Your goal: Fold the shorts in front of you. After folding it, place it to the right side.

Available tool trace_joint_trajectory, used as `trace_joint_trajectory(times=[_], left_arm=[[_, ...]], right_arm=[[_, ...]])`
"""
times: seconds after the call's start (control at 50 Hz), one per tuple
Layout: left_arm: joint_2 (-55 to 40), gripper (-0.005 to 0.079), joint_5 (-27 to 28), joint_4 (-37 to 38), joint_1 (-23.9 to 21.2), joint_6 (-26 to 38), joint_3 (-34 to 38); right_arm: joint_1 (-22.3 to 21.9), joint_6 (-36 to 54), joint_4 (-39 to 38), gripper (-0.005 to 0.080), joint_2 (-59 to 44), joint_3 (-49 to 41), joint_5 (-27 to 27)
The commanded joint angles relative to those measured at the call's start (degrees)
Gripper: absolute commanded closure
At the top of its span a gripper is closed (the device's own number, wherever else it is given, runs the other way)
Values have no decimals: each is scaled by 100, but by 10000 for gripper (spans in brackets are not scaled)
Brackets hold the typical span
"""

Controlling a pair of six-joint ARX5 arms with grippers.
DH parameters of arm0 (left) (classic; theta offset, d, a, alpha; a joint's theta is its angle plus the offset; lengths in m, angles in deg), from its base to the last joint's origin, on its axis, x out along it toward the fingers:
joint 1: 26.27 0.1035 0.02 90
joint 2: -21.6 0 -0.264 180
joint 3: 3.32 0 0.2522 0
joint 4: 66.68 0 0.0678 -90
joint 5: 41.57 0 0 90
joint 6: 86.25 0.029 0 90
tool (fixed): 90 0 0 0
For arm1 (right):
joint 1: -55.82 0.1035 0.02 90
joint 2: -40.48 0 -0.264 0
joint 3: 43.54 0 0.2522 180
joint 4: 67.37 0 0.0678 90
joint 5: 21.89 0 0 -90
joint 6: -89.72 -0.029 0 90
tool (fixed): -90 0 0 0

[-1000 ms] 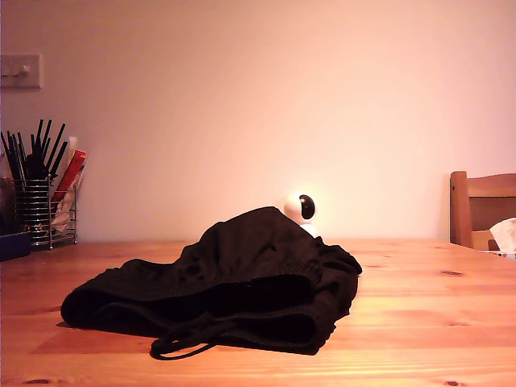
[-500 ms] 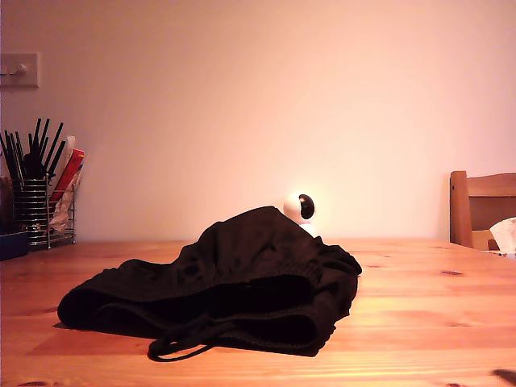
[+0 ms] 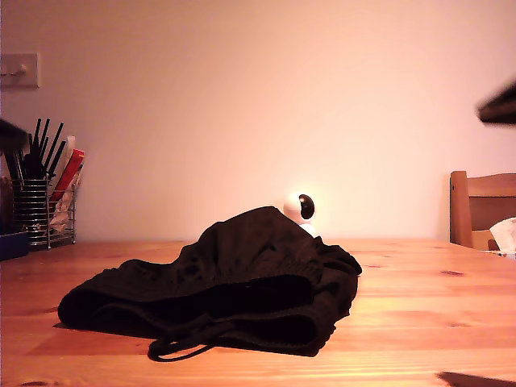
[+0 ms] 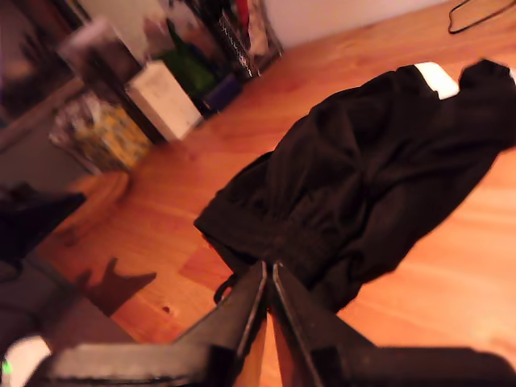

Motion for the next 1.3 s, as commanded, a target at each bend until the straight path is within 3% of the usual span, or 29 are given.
trace_joint_trajectory(times=[0.0,0.04,0.12,0.34,0.4,0.5,0.64,0.84,1.0,1.28], left_arm=[[-326,755,-46,-107,-120,446,-238],[-557,753,-74,-109,-210,494,-356],[-1008,753,-87,-114,-374,1338,-570],[-2354,744,-72,-103,-929,2800,-1093],[-2728,692,-61,-107,-1084,3176,-1226],[-3366,529,-74,-122,-1329,3637,-1482],[-4186,414,-345,-127,-1550,4164,-1899],[-5243,412,-455,-103,-1808,4734,-2461],[-5871,360,-557,-20,-1851,5106,-2752],[-6454,368,-1276,-92,-1851,5672,-3038]], right_arm=[[177,229,-57,762,-393,155,-164],[275,343,-57,755,-647,275,-247],[505,640,-63,748,-1137,518,-358],[994,1569,-205,716,-2312,1091,-525],[1097,1775,-210,686,-2621,1215,-535],[1220,1934,-227,625,-3082,1379,-616],[1344,1932,-271,604,-3501,1499,-684],[1364,1932,-560,604,-3650,1504,-684],[1364,1932,-566,604,-3650,1552,-686],[1362,1932,-570,604,-3650,1563,-686]])
